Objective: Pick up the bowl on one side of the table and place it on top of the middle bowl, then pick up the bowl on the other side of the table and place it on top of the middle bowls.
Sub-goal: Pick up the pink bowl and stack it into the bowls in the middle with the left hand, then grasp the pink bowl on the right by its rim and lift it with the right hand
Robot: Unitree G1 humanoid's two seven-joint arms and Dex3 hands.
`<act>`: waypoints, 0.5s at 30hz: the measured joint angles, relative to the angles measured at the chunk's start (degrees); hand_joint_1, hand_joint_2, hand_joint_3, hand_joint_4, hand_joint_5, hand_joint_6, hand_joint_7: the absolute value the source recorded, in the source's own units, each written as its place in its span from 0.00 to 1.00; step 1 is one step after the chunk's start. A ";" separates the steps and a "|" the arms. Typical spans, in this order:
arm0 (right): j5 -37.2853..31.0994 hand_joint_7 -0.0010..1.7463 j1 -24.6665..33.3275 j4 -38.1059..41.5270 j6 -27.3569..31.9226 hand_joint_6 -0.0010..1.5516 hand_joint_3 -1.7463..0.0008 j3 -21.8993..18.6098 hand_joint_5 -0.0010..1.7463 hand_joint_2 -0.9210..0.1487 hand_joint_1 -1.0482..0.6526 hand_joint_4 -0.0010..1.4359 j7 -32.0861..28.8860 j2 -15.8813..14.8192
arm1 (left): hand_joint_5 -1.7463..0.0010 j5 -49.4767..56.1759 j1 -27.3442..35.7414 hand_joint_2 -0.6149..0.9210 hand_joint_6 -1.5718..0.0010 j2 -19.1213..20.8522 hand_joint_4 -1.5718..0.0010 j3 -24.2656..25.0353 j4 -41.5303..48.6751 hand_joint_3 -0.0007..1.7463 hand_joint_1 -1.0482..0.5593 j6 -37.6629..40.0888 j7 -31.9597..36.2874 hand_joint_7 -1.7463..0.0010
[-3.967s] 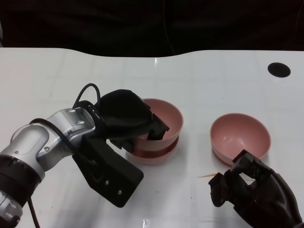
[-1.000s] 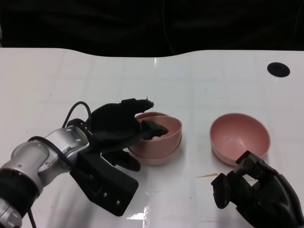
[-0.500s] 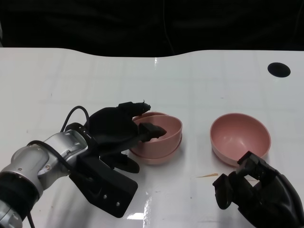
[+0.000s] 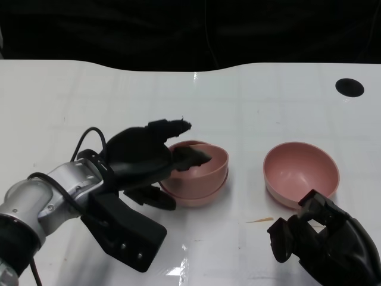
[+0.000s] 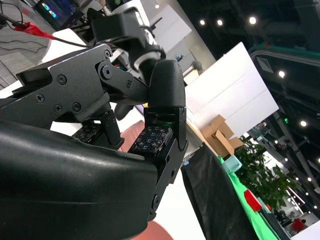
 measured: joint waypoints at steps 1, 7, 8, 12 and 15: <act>0.03 0.64 -0.04 0.00 0.11 0.59 0.53 -0.05 0.94 0.20 0.54 0.58 -0.04 -0.07 | 0.94 -2.56 1.42 1.00 0.60 -0.03 0.67 1.70 -1.15 0.06 0.37 -0.77 0.49 0.98; 0.03 0.64 -0.07 -0.01 0.39 0.59 0.53 -0.34 0.95 0.19 0.55 0.57 -0.17 -0.60 | 0.89 -24.97 11.96 1.00 0.45 -1.60 0.41 10.52 -9.14 0.07 0.65 -1.93 -6.19 0.95; 0.04 0.64 -0.07 -0.01 0.46 0.58 0.53 -0.34 0.95 0.19 0.55 0.57 -0.18 -0.60 | 0.88 -29.76 13.87 1.00 0.44 -2.00 0.40 11.83 -11.03 0.08 0.66 -1.20 -8.73 0.95; 0.08 0.66 -0.07 -0.06 0.88 0.57 0.53 -0.70 0.96 0.19 0.54 0.56 -0.25 -0.76 | 0.50 -42.60 20.42 1.00 0.40 -2.28 0.56 16.35 -21.27 0.16 0.63 7.35 -17.46 0.97; 0.19 0.66 -0.18 -0.02 1.04 0.57 0.53 -1.00 0.96 0.20 0.54 0.56 -0.14 -0.85 | 0.25 -53.30 25.19 0.91 0.38 -2.44 0.67 20.17 -29.62 0.38 0.66 16.89 -22.57 0.92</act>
